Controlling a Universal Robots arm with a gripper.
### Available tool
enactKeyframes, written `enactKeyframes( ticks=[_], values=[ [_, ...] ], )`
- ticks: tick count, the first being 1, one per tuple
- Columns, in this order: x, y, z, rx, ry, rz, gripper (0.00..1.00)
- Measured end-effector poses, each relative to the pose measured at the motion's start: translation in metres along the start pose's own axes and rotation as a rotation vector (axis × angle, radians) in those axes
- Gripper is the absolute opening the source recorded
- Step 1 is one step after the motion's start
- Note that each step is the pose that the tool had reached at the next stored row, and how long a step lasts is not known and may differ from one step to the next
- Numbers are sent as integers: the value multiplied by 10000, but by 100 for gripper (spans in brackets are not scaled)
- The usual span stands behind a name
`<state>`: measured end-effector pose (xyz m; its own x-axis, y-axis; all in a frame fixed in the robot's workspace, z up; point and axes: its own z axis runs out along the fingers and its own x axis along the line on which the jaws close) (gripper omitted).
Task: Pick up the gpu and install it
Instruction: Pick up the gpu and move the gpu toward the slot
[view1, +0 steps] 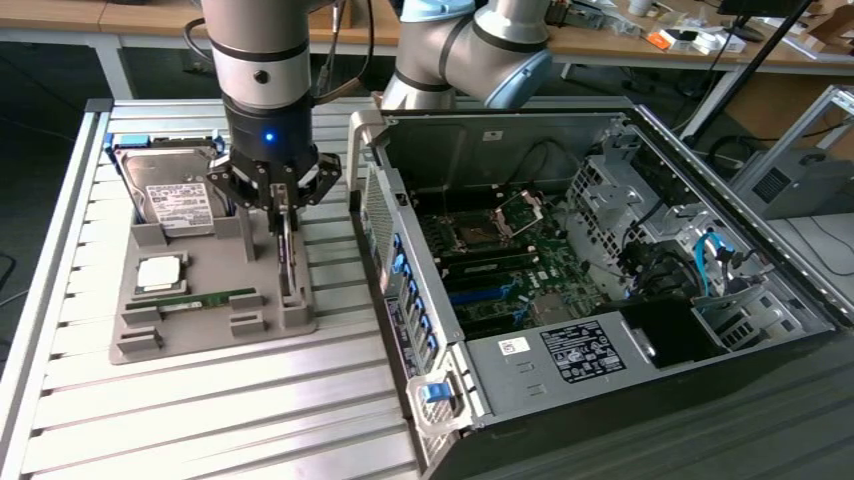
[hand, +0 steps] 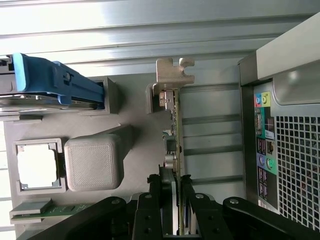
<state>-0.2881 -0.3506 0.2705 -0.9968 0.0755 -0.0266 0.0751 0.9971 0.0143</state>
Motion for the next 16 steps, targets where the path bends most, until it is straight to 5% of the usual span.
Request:
enactKeyframes(
  ticks=[16],
  values=[
    [-2,1,-59,-15,-1,0,27]
  ],
)
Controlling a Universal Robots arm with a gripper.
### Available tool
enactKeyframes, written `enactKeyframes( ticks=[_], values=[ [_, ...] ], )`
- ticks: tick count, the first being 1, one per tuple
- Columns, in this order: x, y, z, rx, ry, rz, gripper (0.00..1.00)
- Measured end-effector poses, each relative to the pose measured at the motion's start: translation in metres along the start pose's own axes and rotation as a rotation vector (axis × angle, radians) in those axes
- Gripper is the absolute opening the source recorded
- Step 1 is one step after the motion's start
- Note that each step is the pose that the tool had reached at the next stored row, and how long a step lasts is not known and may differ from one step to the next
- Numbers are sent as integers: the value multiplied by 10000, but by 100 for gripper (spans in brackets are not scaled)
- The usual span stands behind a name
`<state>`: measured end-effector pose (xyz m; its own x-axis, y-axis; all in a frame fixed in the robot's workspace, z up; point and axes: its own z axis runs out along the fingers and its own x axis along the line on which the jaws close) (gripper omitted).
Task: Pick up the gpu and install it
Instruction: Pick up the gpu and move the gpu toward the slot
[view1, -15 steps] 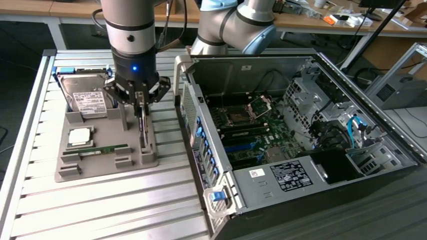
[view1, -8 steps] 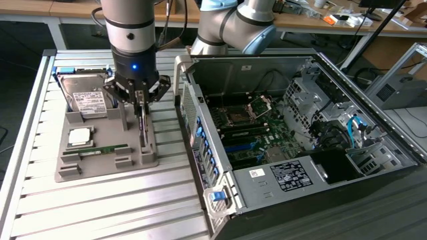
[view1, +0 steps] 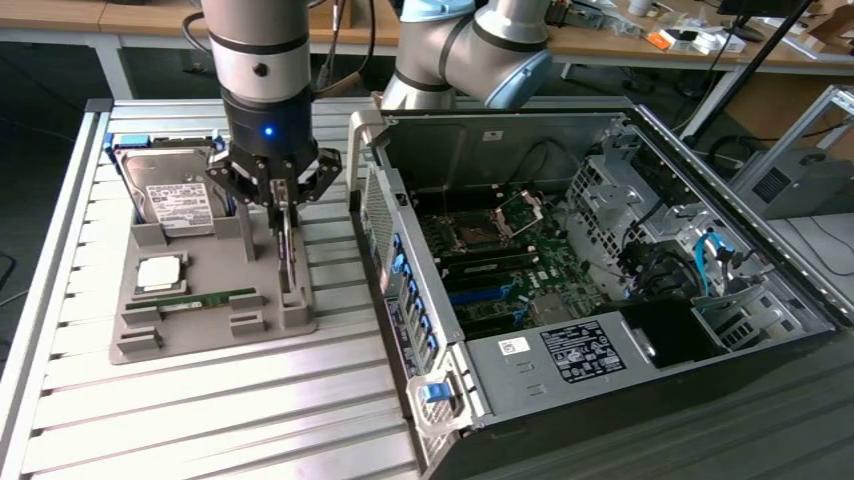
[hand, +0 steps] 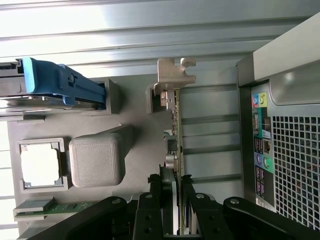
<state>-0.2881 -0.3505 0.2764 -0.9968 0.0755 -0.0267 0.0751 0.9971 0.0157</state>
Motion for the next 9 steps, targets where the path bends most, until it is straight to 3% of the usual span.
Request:
enactKeyframes(
  ticks=[9],
  values=[
    [0,0,-21,-1,1,0,27]
  ],
)
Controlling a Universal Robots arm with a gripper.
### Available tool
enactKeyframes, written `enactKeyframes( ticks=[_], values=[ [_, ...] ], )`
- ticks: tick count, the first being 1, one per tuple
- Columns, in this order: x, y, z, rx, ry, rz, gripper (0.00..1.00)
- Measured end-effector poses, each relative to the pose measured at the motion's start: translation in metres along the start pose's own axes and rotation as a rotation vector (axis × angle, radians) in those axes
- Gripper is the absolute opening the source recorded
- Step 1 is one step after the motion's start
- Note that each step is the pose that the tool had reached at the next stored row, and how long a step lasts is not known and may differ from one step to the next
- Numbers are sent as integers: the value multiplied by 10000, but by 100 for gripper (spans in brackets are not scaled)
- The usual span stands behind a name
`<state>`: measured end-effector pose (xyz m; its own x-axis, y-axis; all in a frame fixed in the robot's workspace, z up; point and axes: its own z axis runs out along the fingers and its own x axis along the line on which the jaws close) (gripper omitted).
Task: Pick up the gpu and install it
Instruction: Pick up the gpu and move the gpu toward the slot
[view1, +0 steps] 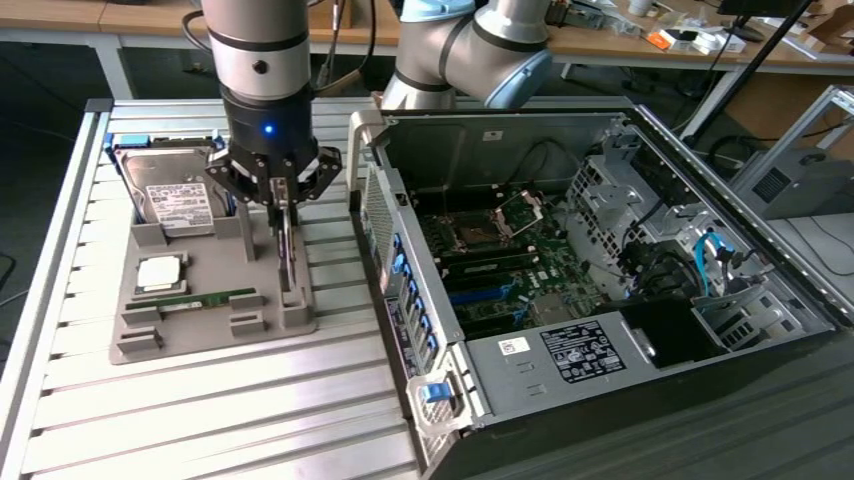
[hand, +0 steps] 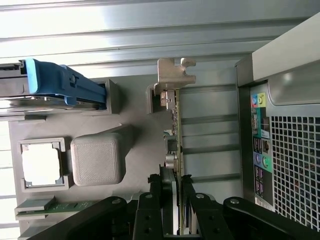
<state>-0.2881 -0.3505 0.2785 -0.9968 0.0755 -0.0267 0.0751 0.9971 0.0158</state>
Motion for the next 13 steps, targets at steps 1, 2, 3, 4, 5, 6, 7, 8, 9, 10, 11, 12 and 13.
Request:
enactKeyframes(
  ticks=[1,2,3,4,5,6,7,8,9,10,11,12,13],
  values=[
    [0,0,-5,0,2,0,27],
    [0,0,-10,-1,1,0,27],
    [0,0,-15,0,3,0,27],
    [-1,0,-21,-2,2,0,27],
    [-1,0,-29,-2,0,0,27],
    [-1,0,-38,-2,1,0,27],
    [-1,1,-50,-3,1,0,27],
    [-2,1,-60,-3,1,0,27],
    [-2,1,-70,-4,1,0,27],
    [-2,1,-77,-4,1,0,27],
    [-2,1,-86,-4,0,0,27],
    [-2,1,-96,-5,1,0,27],
    [-3,2,-103,-6,0,0,27]
  ],
)
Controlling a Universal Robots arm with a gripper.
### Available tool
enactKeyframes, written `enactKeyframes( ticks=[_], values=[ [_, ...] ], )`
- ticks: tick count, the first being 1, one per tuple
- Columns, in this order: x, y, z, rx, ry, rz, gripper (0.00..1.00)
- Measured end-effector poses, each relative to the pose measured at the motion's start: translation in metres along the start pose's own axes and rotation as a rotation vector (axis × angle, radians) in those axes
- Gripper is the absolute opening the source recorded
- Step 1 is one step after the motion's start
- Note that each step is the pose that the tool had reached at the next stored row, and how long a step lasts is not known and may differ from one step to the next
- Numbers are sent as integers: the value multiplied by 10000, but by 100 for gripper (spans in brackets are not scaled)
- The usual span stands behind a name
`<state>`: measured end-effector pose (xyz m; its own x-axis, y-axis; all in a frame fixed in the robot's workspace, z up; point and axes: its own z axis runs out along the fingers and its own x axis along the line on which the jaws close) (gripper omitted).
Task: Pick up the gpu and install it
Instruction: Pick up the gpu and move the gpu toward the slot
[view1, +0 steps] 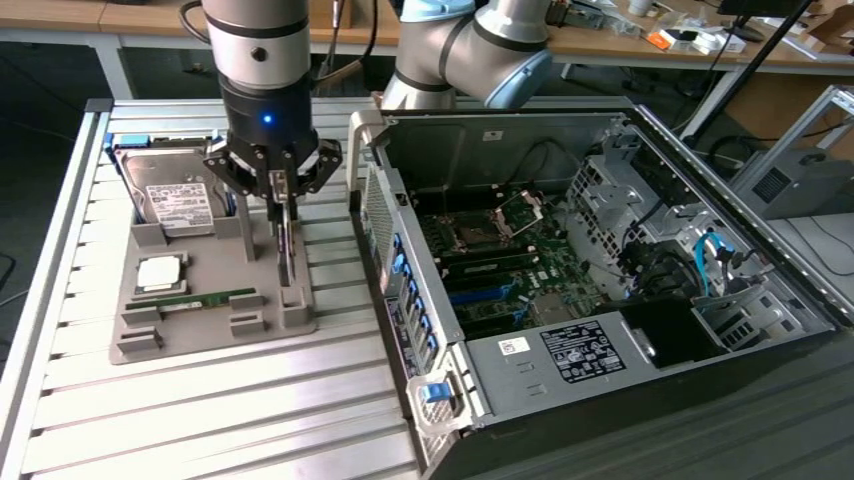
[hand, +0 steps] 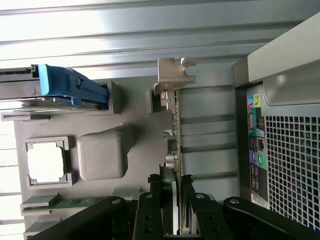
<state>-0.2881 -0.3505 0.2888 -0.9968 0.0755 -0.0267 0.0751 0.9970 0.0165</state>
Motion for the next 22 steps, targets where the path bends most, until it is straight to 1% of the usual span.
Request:
enactKeyframes(
  ticks=[9,11,22],
  values=[
    [-1,0,-36,0,0,0,27],
    [-2,1,-60,-7,1,0,27],
    [-2,1,-89,-8,1,0,27]
  ],
)
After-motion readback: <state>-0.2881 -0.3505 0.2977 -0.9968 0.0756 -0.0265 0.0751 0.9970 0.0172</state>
